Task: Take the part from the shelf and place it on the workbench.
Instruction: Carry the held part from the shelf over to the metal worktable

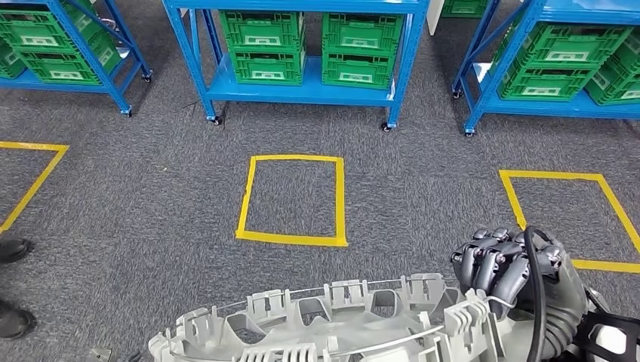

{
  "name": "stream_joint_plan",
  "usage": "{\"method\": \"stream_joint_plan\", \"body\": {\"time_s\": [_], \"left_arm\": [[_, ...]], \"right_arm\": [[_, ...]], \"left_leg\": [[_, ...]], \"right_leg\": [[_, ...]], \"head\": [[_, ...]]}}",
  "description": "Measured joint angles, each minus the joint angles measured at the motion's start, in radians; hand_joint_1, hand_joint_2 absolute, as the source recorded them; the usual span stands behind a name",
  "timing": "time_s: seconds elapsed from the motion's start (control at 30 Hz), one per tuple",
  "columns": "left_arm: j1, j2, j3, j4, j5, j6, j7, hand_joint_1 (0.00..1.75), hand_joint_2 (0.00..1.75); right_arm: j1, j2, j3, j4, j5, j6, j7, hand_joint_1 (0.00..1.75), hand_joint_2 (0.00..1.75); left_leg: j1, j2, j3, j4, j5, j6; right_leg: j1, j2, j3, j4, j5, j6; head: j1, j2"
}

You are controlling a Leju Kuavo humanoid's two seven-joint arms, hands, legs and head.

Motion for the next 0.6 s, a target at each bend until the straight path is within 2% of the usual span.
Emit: {"method": "stream_joint_plan", "body": {"time_s": [0.03, 0.07, 0.1, 0.13, 0.17, 0.2, 0.23, 0.27, 0.3, 0.33, 0.37, 0.4, 0.43, 0.47, 0.53, 0.57, 0.6], "left_arm": [[0.001, 0.0, -0.002, 0.0, 0.0, 0.0, 0.0, 0.0, 1.75], [0.002, 0.0, -0.002, 0.0, 0.001, 0.0, 0.0, 0.0, 1.75], [0.004, 0.0, -0.003, 0.0, 0.001, 0.001, 0.0, 0.0, 1.75], [0.006, 0.001, -0.003, 0.0, 0.001, 0.001, 0.0, 0.0, 1.75], [0.009, 0.001, -0.003, 0.0, 0.001, 0.001, 0.0, 0.0, 1.75], [0.012, 0.002, -0.003, 0.0, 0.001, 0.001, 0.001, 0.0, 1.75], [0.014, 0.002, -0.003, 0.0, 0.001, 0.001, 0.001, 0.0, 1.75], [0.014, 0.001, -0.003, 0.0, 0.001, 0.001, 0.002, 0.0, 1.75], [0.014, 0.002, -0.003, 0.0, 0.0, 0.001, 0.002, 0.0, 1.75], [0.014, 0.002, -0.004, 0.0, -0.001, 0.001, 0.002, 0.0, 1.75], [0.013, 0.002, -0.004, 0.0, -0.003, 0.001, 0.002, 0.0, 1.75], [0.012, 0.002, -0.004, 0.0, -0.006, 0.0, 0.001, 0.0, 1.75], [0.011, 0.002, -0.004, -0.001, -0.009, -0.001, 0.0, 0.0, 1.75], [0.009, 0.003, -0.004, -0.003, -0.013, -0.003, -0.002, 0.0, 1.75], [0.006, 0.005, -0.004, -0.01, -0.018, -0.009, -0.006, 0.0, 1.75], [0.004, 0.007, -0.004, -0.015, -0.02, -0.012, -0.008, 0.0, 1.75], [0.002, 0.008, -0.003, -0.019, -0.021, -0.013, -0.009, 0.0, 1.75]], "right_arm": [[0.0, 0.001, 0.0, -0.003, 0.0, 0.0, 0.0, 1.75, 1.75], [0.0, 0.002, -0.001, -0.006, 0.001, 0.0, 0.0, 1.75, 1.75], [0.0, 0.003, -0.001, -0.007, 0.001, 0.0, 0.001, 1.75, 1.75], [0.0, 0.005, -0.001, -0.008, 0.001, 0.0, 0.001, 1.75, 1.75], [0.0, 0.006, -0.002, -0.008, 0.0, 0.0, 0.001, 1.75, 1.75], [0.001, 0.007, -0.002, -0.008, -0.001, 0.001, 0.001, 1.75, 1.75], [0.001, 0.009, -0.002, -0.008, -0.002, 0.003, 0.001, 1.75, 1.75], [0.002, 0.011, -0.002, -0.009, -0.004, 0.006, 0.001, 1.75, 1.75], [0.003, 0.014, -0.003, -0.009, -0.006, 0.01, 0.0, 1.75, 1.75], [0.004, 0.016, -0.004, -0.01, -0.007, 0.013, 0.0, 1.75, 1.75], [0.006, 0.019, -0.006, -0.01, -0.009, 0.016, -0.001, 1.75, 1.75], [0.007, 0.022, -0.008, -0.01, -0.01, 0.018, -0.002, 1.75, 1.75], [0.008, 0.025, -0.01, -0.01, -0.011, 0.02, -0.003, 1.75, 1.75], [0.008, 0.027, -0.012, -0.011, -0.012, 0.021, -0.004, 1.75, 1.75], [0.007, 0.03, -0.016, -0.015, -0.013, 0.024, -0.005, 1.75, 1.75], [0.006, 0.032, -0.018, -0.017, -0.014, 0.025, -0.006, 1.75, 1.75], [0.006, 0.034, -0.019, -0.019, -0.016, 0.027, -0.006, 1.75, 1.75]], "left_leg": [[-0.001, 0.0, -0.011, 0.009, 0.008, -0.005], [-0.002, -0.001, -0.019, 0.013, 0.017, -0.011], [0.0, -0.001, -0.024, 0.012, 0.029, -0.017], [0.002, -0.001, -0.029, 0.01, 0.036, -0.022], [0.004, -0.003, -0.037, 0.016, 0.023, -0.028], [0.007, -0.004, -0.046, 0.038, -0.013, -0.035], [0.01, -0.005, -0.056, 0.08, -0.067, -0.043], [0.013, -0.006, -0.066, 0.139, -0.128, -0.05], [0.015, -0.006, -0.073, 0.205, -0.173, -0.055], [0.017, -0.007, -0.074, 0.262, -0.193, -0.057], [0.018, -0.007, -0.065, 0.295, -0.188, -0.057], [0.018, -0.008, -0.041, 0.296, -0.165, -0.056], [0.017, -0.01, 0.001, 0.26, -0.137, -0.051], [0.015, -0.014, 0.057, 0.196, -0.121, -0.043], [0.009, -0.021, 0.173, 0.038, -0.138, -0.026], [0.004, -0.023, 0.205, -0.013, -0.153, -0.018], [0.0, -0.023, 0.216, -0.042, -0.16, -0.012]], "right_leg": [[0.002, 0.0, 0.039, -0.064, -0.02, -0.009], [0.005, 0.0, 0.057, -0.102, -0.037, -0.019], [0.008, 0.0, 0.055, -0.114, -0.038, -0.03], [0.007, -0.001, 0.043, -0.112, -0.028, -0.037], [0.006, -0.001, 0.031, -0.111, -0.016, -0.047], [0.003, -0.001, 0.017, -0.111, -0.001, -0.055], [0.001, -0.001, 0.003, -0.111, 0.014, -0.059], [0.002, 0.001, -0.012, -0.11, 0.028, -0.062], [0.003, 0.002, -0.026, -0.109, 0.042, -0.063], [0.004, 0.003, -0.043, -0.107, 0.055, -0.062], [0.005, 0.004, -0.06, -0.104, 0.067, -0.06], [0.006, 0.005, -0.076, -0.102, 0.078, -0.059], [0.008, 0.007, -0.092, -0.1, 0.09, -0.058], [0.009, 0.008, -0.104, -0.098, 0.101, -0.057], [0.012, 0.009, -0.119, -0.098, 0.121, -0.05], [0.011, 0.008, -0.122, -0.1, 0.132, -0.044], [0.01, 0.007, -0.124, -0.104, 0.144, -0.036]], "head": [[-0.001, 0.0], [-0.002, 0.0], [-0.002, 0.0], [-0.002, 0.0], [-0.002, 0.0], [-0.002, 0.0], [-0.003, 0.0], [-0.004, 0.0], [-0.004, 0.0], [-0.004, 0.0], [-0.004, 0.0], [-0.004, 0.0], [-0.005, 0.0], [-0.004, 0.0], [-0.004, 0.0], [-0.004, 0.0], [-0.004, 0.0]]}}
